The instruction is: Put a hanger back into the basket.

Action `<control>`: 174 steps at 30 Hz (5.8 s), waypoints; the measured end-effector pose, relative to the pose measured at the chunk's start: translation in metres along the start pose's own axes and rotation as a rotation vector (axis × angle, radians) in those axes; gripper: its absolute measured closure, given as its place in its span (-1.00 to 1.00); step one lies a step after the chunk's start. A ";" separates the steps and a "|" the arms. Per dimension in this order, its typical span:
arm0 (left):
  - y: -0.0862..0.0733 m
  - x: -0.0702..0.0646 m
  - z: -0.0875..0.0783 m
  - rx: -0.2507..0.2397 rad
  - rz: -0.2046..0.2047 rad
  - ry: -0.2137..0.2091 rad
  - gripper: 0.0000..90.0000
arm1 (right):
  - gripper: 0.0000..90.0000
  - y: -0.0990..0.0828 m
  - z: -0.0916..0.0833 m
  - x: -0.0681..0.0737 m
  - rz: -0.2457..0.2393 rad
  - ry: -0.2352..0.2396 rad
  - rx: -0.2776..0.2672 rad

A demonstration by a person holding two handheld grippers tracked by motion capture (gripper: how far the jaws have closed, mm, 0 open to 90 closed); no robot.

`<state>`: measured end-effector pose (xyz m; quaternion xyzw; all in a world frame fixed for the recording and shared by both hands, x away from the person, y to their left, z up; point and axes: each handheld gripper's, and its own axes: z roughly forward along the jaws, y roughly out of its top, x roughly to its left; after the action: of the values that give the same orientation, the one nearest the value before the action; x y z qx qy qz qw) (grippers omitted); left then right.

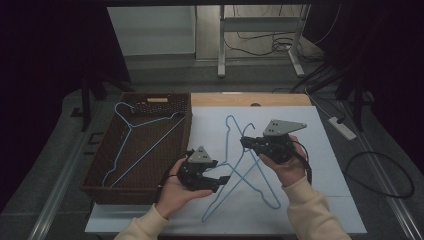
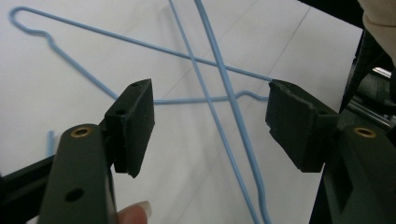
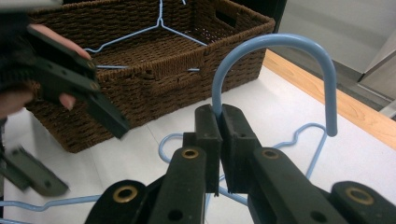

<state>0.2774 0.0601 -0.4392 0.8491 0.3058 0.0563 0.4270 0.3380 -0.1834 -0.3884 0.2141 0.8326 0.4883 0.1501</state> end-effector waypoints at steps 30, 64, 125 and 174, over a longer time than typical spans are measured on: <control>0.019 0.004 -0.003 -0.041 -0.096 -0.068 0.94 | 0.47 0.005 -0.024 0.005 0.017 -0.014 -0.147; 0.004 0.065 -0.123 -0.266 -0.203 0.055 0.94 | -0.23 -0.079 -0.045 -0.021 0.131 -0.113 -0.033; -0.081 0.164 -0.160 -0.068 -0.325 0.244 0.94 | -0.27 -0.111 -0.039 -0.029 0.147 -0.133 0.060; -0.071 0.106 -0.149 -0.172 -0.183 0.339 -0.24 | -0.32 -0.114 -0.035 -0.032 0.148 -0.112 0.096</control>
<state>0.2760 0.2556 -0.4170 0.7566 0.4432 0.1851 0.4438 0.3261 -0.2750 -0.4707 0.3090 0.8273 0.4448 0.1492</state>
